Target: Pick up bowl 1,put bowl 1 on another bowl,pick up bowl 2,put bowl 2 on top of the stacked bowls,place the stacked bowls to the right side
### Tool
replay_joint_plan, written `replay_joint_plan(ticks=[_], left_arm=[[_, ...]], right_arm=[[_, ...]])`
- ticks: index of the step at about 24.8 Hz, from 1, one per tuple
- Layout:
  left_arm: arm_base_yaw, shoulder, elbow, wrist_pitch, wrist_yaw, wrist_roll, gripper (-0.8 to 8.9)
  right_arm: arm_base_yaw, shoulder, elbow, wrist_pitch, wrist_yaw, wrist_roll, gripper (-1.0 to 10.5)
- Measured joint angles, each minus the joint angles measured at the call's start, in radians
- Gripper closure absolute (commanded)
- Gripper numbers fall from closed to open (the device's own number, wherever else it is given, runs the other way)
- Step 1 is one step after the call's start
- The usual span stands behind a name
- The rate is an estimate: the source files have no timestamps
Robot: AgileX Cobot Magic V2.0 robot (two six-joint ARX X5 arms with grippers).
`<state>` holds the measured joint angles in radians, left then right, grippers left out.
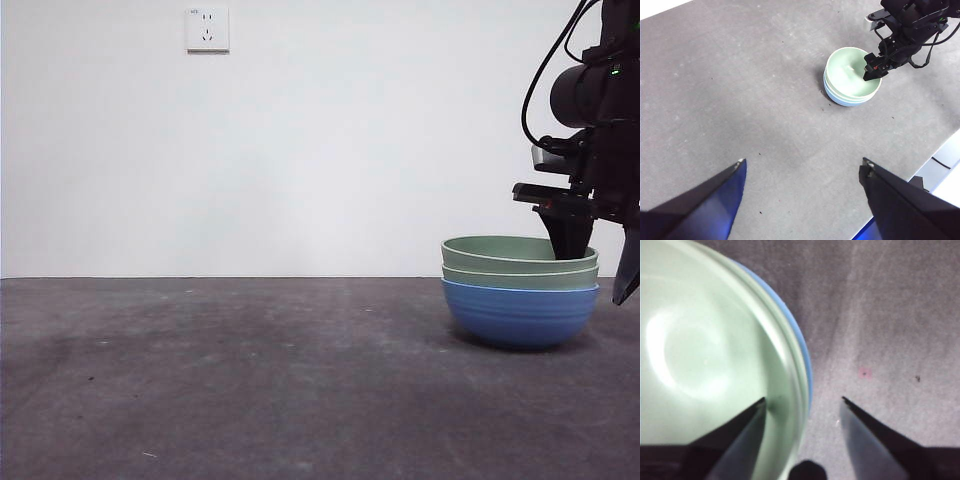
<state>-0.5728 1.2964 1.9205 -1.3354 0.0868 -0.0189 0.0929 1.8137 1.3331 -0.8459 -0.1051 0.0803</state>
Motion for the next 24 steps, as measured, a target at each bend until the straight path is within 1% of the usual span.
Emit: replay_joint_plan(ticks=[2,4,7,8,11,13,16,18,21,22,23,24], left_arm=[[0.000,0.000,0.000,0.000,0.000,0.000,4.36],[0.000,0.000,0.000,0.000,0.000,0.000,4.36],[0.000,0.000,0.000,0.000,0.000,0.011,4.36],[0.000,0.000,0.000,0.000,0.000,0.021,4.36],[0.000,0.000,0.000,0.000,0.000,0.043,4.36],[0.000,0.000,0.000,0.000,0.000,0.053,4.36],[0.000,0.000,0.000,0.000,0.002,0.060,4.37],[0.000,0.000,0.000,0.000,0.026,0.064,4.41],[0.000,0.000,0.000,0.000,0.093,0.074,4.42],[0.000,0.000,0.000,0.000,0.112,0.078,4.46],[0.000,0.000,0.000,0.000,0.124,0.079,4.75],[0.000,0.000,0.000,0.000,0.135,0.081,5.45]], right_arm=[[0.000,-0.047,0.000,-0.004,0.000,-0.013,6.8],[-0.001,-0.137,0.000,-0.023,0.001,-0.018,6.8],[0.001,-0.292,0.000,-0.143,-0.005,-0.021,6.9],[0.007,-0.338,0.000,-0.200,-0.024,-0.025,6.9],[0.046,-0.448,0.000,-0.334,-0.077,-0.032,6.9],[0.073,-0.513,0.000,-0.383,-0.100,-0.035,7.0],[0.122,-0.607,0.000,-0.423,-0.104,-0.037,7.0],[0.160,-0.665,0.000,-0.447,-0.105,-0.033,7.0],[0.205,-0.732,0.000,-0.473,-0.105,-0.020,7.1],[0.217,-0.749,0.000,-0.480,-0.105,-0.015,7.4],[0.229,-0.764,0.000,-0.488,-0.105,-0.011,7.9],[0.243,-0.784,0.000,-0.499,-0.105,-0.007,8.7]])
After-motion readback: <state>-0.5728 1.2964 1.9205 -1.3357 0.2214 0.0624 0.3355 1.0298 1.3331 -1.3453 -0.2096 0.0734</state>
